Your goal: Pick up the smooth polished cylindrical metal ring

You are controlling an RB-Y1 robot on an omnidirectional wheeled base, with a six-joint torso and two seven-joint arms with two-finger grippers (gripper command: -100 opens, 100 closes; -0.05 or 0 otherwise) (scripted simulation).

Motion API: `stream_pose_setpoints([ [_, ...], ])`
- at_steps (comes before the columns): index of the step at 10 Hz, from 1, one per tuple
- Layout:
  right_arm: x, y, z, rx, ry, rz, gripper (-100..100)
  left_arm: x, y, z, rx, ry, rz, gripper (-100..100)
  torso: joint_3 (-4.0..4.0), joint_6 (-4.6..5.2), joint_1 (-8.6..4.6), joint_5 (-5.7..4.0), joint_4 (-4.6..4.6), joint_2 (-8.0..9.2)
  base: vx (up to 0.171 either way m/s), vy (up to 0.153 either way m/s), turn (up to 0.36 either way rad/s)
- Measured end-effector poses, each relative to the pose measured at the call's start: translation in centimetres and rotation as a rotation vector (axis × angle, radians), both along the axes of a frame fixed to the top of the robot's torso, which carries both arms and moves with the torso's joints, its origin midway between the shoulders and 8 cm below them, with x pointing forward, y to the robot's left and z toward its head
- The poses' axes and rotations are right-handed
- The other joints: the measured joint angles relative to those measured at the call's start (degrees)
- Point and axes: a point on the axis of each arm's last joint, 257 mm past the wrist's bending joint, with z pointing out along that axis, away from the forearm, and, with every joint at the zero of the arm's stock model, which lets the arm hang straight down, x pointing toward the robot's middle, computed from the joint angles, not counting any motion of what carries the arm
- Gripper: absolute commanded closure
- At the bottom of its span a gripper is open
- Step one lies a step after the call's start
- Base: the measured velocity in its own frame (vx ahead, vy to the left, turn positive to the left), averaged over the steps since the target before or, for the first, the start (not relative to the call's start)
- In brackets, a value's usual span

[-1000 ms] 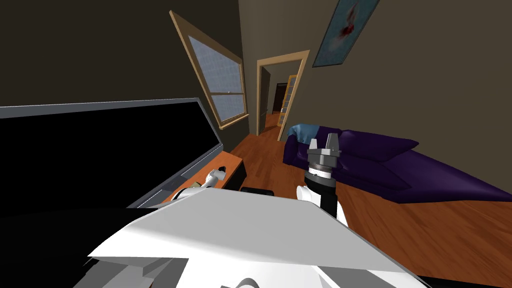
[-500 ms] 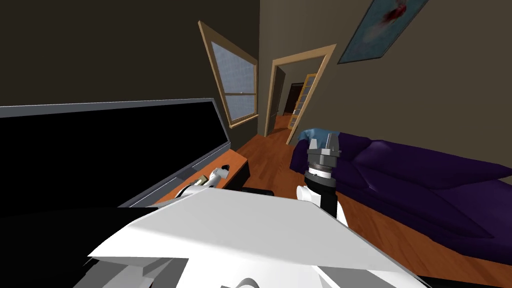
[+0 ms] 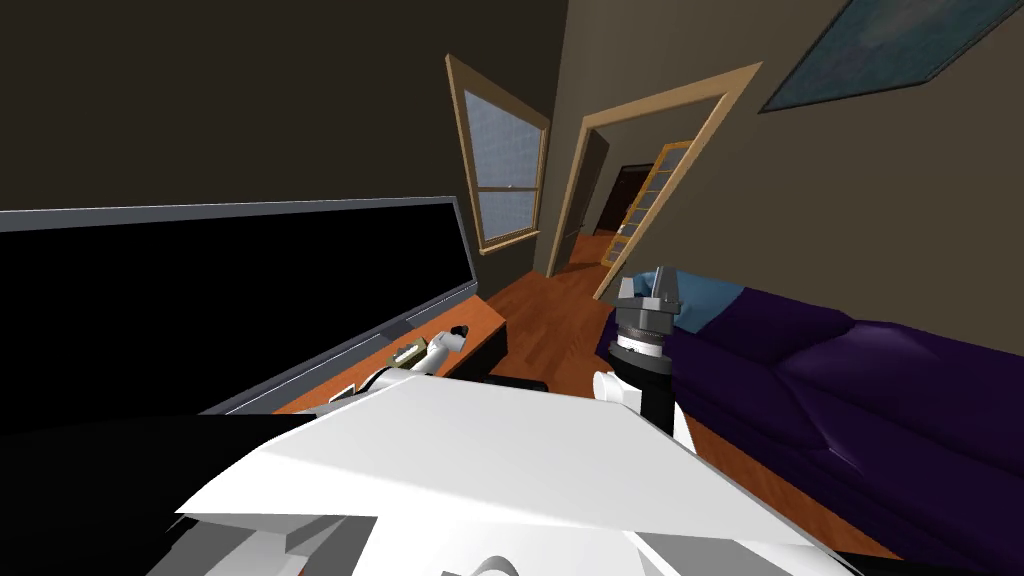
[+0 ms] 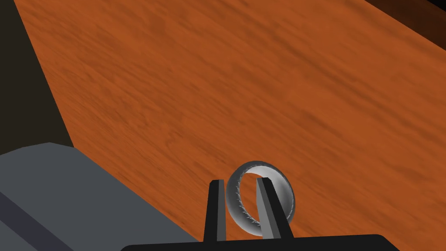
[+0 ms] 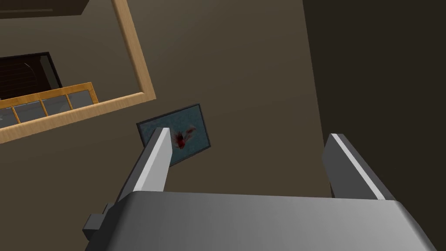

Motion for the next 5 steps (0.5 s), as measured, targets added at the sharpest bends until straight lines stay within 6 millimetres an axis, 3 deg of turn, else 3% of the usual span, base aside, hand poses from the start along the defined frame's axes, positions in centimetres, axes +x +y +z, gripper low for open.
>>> stream_pose_setpoints([
  [3,0.0,0.0,0.0,0.0,0.0,0.0,0,1.4,-3.9,0.3,-0.001,-0.001,-0.115,100,-0.04,0.03,0.0,0.01,-0.04,-0.04,0.057,-0.053,0.361],
  [4,0.0,0.0,0.0,0.0,0.0,0.0,0,1.7,-5.1,0.4,-0.001,-0.005,-0.15,100,-0.03,-0.01,0.04,0.01,-0.04,-0.01,0.021,-0.029,0.084],
  [5,0.0,0.0,0.0,0.0,0.0,0.0,0,1.7,-5.2,0.4,0.001,-0.003,-0.156,0,0.01,0.08,0.12,0.03,-0.02,0.05,0.003,-0.006,-0.013],
])
